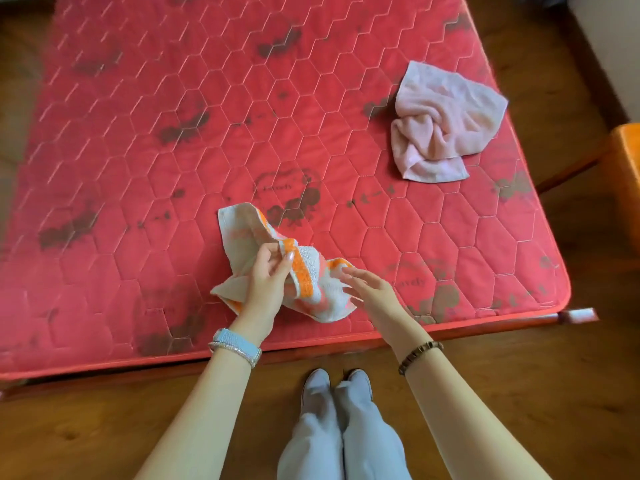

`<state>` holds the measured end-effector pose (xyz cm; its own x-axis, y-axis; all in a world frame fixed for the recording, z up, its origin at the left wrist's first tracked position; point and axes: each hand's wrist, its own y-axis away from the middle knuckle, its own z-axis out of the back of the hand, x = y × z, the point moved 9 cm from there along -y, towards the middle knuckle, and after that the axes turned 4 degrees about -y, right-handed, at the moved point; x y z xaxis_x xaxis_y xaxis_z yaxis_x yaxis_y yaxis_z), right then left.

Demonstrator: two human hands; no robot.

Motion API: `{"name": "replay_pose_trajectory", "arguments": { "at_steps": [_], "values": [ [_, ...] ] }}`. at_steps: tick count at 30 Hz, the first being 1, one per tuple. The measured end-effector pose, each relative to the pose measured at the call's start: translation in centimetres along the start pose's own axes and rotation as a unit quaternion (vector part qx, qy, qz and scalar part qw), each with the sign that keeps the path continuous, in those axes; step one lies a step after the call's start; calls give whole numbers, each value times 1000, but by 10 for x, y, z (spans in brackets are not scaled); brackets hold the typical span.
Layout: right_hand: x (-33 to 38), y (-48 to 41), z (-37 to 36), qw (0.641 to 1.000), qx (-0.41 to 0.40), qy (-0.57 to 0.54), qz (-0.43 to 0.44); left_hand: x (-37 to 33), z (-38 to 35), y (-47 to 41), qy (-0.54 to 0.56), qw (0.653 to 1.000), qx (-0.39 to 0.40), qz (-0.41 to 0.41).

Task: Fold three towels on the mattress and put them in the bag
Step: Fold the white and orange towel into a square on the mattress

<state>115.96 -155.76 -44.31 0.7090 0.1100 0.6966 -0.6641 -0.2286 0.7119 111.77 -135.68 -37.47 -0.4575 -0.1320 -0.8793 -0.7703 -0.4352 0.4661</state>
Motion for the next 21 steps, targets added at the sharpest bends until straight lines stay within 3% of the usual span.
{"name": "replay_pose_trajectory", "arguments": {
  "at_steps": [6,12,14,21],
  "values": [
    [107,70,-60,984,145,21,102,-111,12,30,57,998,-24,-33],
    [200,121,-88,953,215,45,207,-204,23,50,164,983,-45,-71],
    [219,129,-94,947,217,59,228,-230,22,55,198,976,-40,-86],
    [278,143,-102,948,109,59,292,-286,32,56,233,963,-20,-135]
  ]
}}
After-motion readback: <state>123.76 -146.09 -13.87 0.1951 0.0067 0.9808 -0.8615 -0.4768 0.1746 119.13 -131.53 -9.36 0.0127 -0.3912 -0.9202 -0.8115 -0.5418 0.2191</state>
